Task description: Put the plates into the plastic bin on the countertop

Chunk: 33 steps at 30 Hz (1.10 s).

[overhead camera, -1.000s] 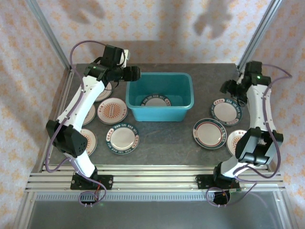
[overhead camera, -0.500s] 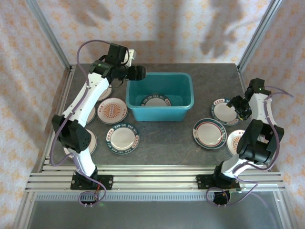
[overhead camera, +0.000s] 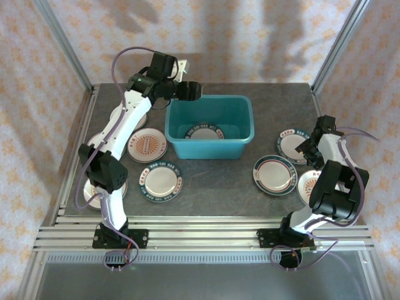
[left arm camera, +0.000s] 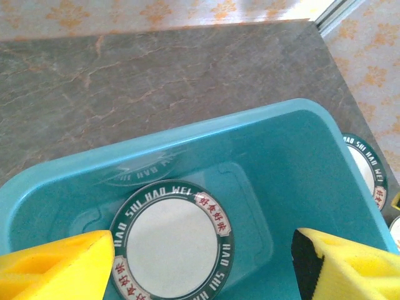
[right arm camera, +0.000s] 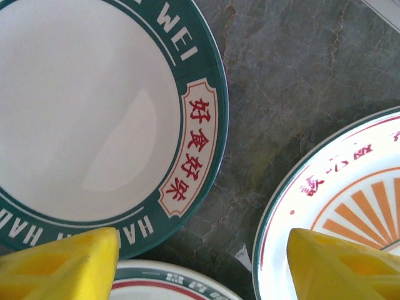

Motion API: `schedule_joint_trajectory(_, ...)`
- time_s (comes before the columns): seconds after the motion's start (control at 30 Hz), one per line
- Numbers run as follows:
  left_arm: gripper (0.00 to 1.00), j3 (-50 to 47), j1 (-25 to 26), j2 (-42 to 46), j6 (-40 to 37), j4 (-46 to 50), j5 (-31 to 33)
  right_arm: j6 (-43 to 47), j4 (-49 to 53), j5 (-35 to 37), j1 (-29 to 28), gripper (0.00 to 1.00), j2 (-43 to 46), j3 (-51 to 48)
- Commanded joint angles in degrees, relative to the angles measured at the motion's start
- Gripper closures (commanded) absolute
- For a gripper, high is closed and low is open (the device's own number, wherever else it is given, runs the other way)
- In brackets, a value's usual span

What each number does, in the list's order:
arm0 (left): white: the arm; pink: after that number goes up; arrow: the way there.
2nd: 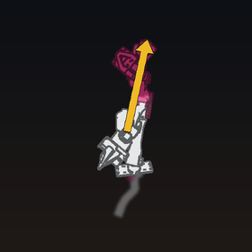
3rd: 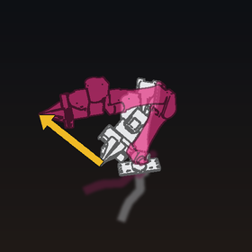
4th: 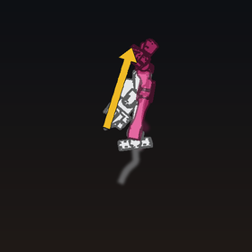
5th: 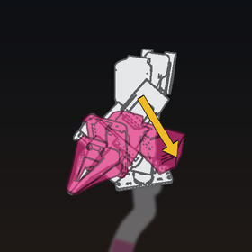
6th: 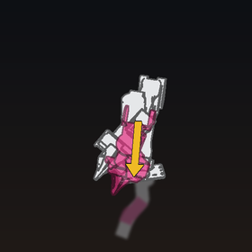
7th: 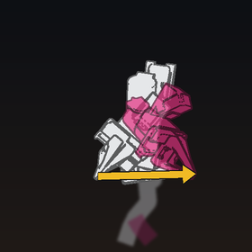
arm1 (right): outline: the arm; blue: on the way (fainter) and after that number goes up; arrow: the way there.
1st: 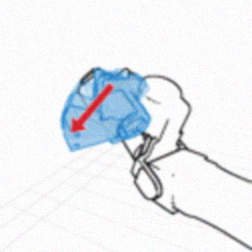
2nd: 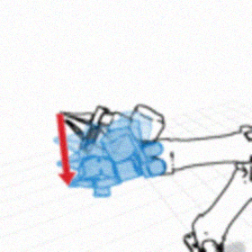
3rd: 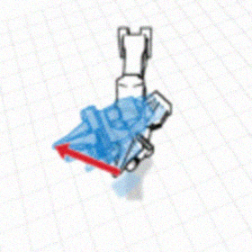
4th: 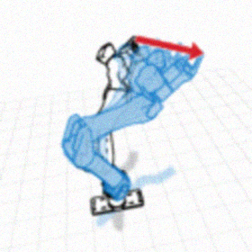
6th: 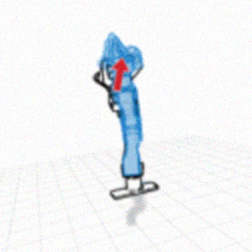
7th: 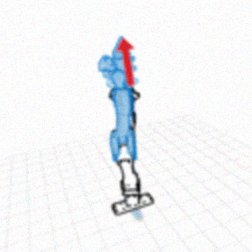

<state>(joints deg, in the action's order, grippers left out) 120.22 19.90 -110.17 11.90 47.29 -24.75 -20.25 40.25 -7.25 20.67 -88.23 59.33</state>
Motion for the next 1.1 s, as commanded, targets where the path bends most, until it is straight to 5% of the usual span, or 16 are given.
schedule_joint_trajectory(0.0, 0.23, 2.1, 0.7, -1.2, -1.3, 2.1, -0.8, -2.6, -4.4, 1.5, 0.6, 0.29, 0.1, -1.8)
schedule_joint_trajectory(1.07, 0.23, -2.7, 1.7, 0.4, 0.3, -1.0, 2.1, 1.4, -11.2, -3.9, 3.8, 0.34, -11.1, 1.3)
